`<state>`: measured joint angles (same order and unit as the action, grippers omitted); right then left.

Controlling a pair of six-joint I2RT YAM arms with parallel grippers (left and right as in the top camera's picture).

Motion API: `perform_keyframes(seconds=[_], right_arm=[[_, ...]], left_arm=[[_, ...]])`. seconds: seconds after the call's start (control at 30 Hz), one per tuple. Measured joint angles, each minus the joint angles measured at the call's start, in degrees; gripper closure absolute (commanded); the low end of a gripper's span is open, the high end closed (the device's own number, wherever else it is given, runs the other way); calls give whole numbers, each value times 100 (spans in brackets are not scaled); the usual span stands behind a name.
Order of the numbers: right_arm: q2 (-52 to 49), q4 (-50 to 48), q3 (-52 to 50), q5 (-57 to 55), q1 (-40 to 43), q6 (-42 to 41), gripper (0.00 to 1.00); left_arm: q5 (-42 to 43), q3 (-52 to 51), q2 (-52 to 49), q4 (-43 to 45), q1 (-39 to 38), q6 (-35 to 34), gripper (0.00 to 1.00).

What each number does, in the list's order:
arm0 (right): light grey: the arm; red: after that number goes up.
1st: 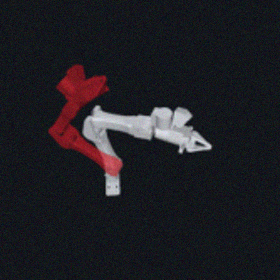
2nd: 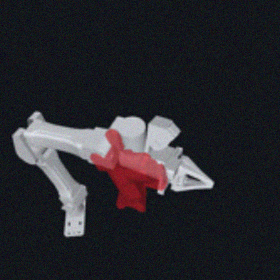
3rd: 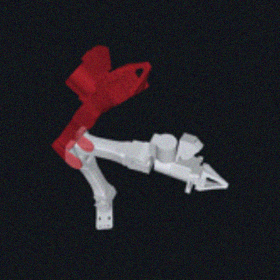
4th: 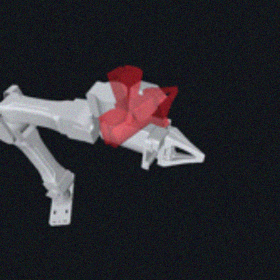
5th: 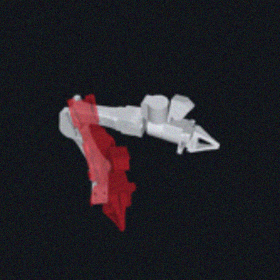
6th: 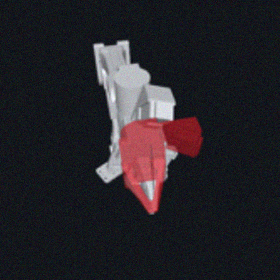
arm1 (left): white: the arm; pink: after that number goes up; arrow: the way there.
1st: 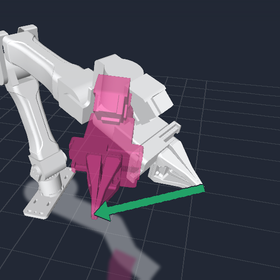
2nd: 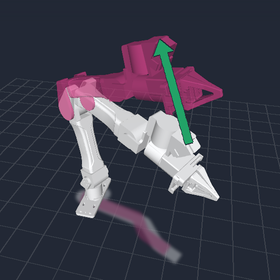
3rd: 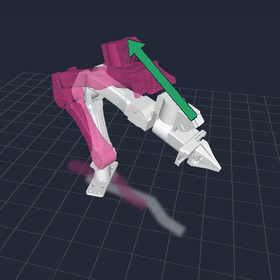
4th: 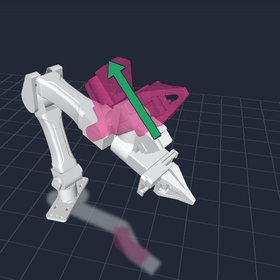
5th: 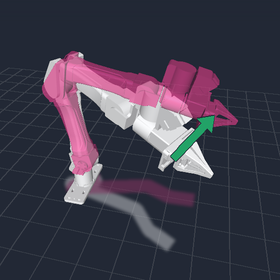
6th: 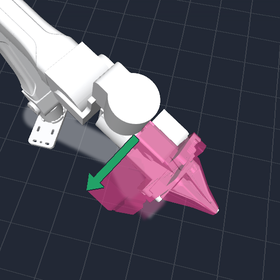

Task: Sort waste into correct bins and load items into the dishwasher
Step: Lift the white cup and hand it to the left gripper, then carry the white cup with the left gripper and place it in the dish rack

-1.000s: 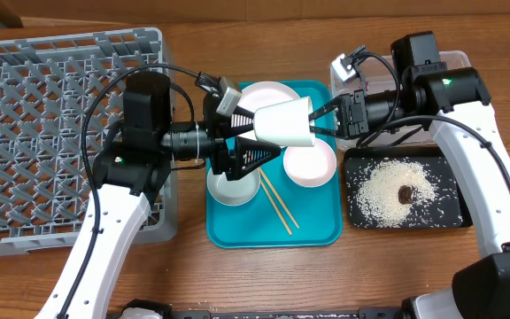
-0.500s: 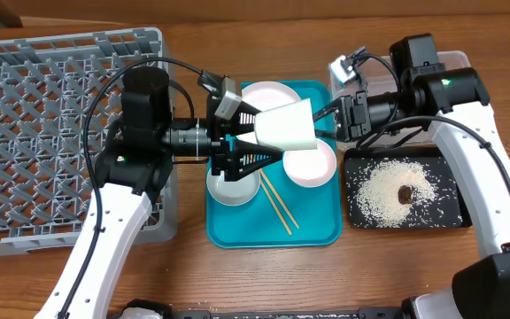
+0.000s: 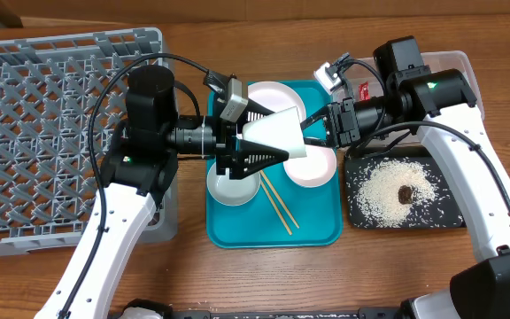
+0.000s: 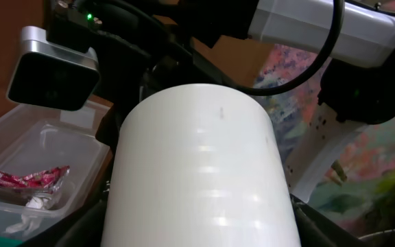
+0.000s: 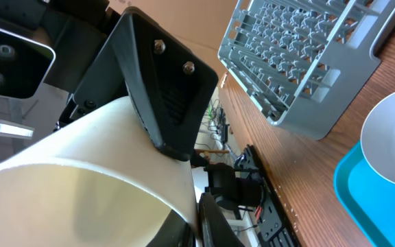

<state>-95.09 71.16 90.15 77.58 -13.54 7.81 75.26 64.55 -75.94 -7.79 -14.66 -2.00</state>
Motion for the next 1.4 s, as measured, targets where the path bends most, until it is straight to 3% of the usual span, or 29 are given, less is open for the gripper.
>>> perform_keyframes(seconds=[0.07,0.3,0.4,0.5,0.7,1.03,1.2,1.4], right_arm=[[0,-2,0,-35,0,59,93],[0,15,0,-343,-79,17,68],[0,20,-7,-778,-81,-24,57],[0,181,-15,-1467,-13,-37,53],[0,542,-17,-3244,520,-186,51],[2,892,-15,-5823,1399,-743,51],[125,914,-15,-6712,1622,-1285,49],[310,975,-15,-7073,1655,-1545,48]], left_arm=[[-37,0,0,9,4,-59,49],[-138,0,0,-72,-24,-55,76],[-297,0,0,-450,-33,-52,87],[-732,4,0,-1014,-15,-37,96],[-1897,13,0,-2321,450,-42,96],[-4857,79,7,-5040,2114,-107,96],[-5947,173,17,-5455,3180,-474,96],[-6708,184,17,-5209,4223,-929,96]])
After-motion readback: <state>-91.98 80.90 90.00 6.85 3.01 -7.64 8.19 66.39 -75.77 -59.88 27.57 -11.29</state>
